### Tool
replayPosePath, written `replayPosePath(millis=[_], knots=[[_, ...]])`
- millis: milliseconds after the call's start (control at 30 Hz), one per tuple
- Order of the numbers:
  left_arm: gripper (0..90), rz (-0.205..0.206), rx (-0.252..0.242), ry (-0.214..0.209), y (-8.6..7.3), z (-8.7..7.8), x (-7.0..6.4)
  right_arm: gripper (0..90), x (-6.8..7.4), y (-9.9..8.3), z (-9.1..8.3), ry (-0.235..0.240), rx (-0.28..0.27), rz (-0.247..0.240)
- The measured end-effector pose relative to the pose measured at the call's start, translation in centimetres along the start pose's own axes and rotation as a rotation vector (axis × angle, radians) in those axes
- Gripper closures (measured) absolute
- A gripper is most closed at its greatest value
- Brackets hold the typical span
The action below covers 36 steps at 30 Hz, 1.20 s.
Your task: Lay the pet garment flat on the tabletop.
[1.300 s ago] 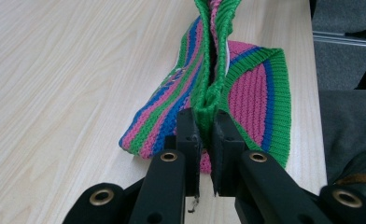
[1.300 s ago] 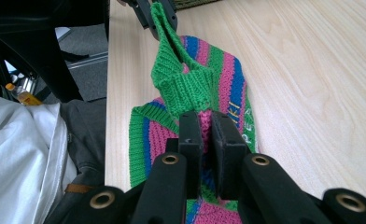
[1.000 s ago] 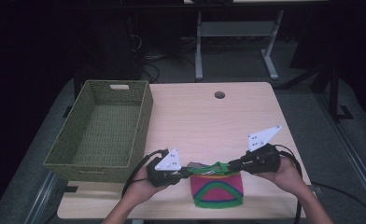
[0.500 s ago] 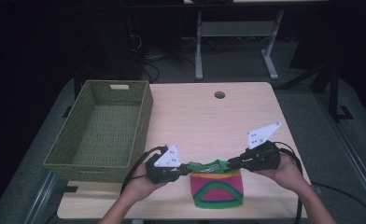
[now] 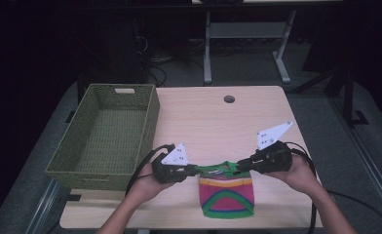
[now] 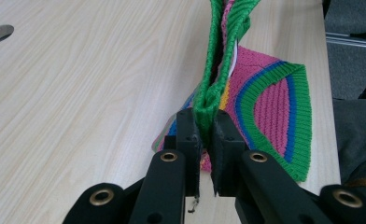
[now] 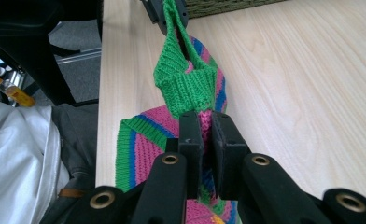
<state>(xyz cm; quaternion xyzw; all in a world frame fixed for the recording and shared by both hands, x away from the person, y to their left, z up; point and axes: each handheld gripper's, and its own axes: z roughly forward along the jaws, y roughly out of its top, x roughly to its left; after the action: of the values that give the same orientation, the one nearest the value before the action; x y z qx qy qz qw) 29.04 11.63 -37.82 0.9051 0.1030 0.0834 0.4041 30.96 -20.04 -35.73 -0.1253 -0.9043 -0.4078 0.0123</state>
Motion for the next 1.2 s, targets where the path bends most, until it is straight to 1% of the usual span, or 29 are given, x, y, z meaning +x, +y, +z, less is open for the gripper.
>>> replayPosePath(millis=[67, 133, 267, 333, 433, 467, 500, 533, 567, 600, 667, 767, 800, 933, 1000, 1133, 1200], knots=[[83.3, -0.006, 0.004, 0.001, 0.1, 0.0, 0.3, 83.2, -0.2, 0.2, -0.1, 0.001, -0.001, 0.008], [83.3, -0.022, -0.002, -0.003, 0.1, 0.1, 0.7, 83.2, -0.5, 0.3, 0.0, -0.003, 0.004, 0.002], [83.3, -0.051, 0.009, -0.011, 0.1, 0.5, 1.5, 83.1, -1.0, 0.7, 0.1, -0.011, 0.018, 0.004], [83.4, -0.058, 0.020, -0.008, 0.1, 0.7, 1.7, 83.1, -1.3, 0.9, 0.3, -0.016, 0.027, 0.006], [83.4, -0.068, 0.021, -0.001, 0.2, 0.8, 2.1, 83.1, -1.8, 1.1, 0.4, -0.022, 0.043, 0.003], [83.4, -0.061, 0.029, -0.002, 0.3, 0.8, 2.3, 83.1, -2.0, 1.1, 0.4, -0.021, 0.043, 0.012], [83.4, -0.070, 0.024, 0.000, 0.3, 0.8, 2.4, 83.1, -2.1, 1.2, 0.5, -0.025, 0.046, 0.010], [83.4, -0.062, 0.034, 0.002, 0.3, 0.7, 2.5, 83.1, -2.2, 1.2, 0.5, -0.022, 0.043, 0.019], [83.4, -0.072, 0.030, 0.005, 0.4, 0.7, 2.6, 83.1, -2.3, 1.3, 0.6, -0.027, 0.046, 0.013], [83.4, -0.061, 0.040, 0.007, 0.4, 0.6, 2.7, 83.1, -2.4, 1.3, 0.6, -0.024, 0.046, 0.017], [83.3, -0.069, 0.034, 0.016, 0.6, 0.4, 2.9, 83.1, -2.6, 1.5, 0.8, -0.026, 0.045, 0.012], [83.3, -0.076, 0.041, 0.026, 0.8, 0.3, 3.3, 83.1, -2.8, 1.7, 1.0, -0.027, 0.048, 0.013], [83.3, -0.071, 0.049, 0.025, 0.9, 0.4, 3.5, 83.1, -2.9, 1.7, 1.0, -0.030, 0.047, 0.012], [83.3, -0.093, 0.054, 0.031, 1.1, 1.0, 4.1, 83.0, -3.4, 1.6, 1.0, -0.038, 0.049, 0.030], [83.3, -0.092, 0.054, 0.033, 1.3, 1.3, 4.4, 83.0, -3.7, 1.5, 0.9, -0.038, 0.048, 0.041], [83.1, -0.108, 0.057, 0.030, 1.7, 1.9, 5.0, 82.9, -4.2, 1.2, 0.7, -0.052, 0.044, 0.052], [83.1, -0.108, 0.068, 0.030, 1.9, 2.1, 5.3, 82.9, -4.5, 1.0, 0.6, -0.060, 0.040, 0.055]])
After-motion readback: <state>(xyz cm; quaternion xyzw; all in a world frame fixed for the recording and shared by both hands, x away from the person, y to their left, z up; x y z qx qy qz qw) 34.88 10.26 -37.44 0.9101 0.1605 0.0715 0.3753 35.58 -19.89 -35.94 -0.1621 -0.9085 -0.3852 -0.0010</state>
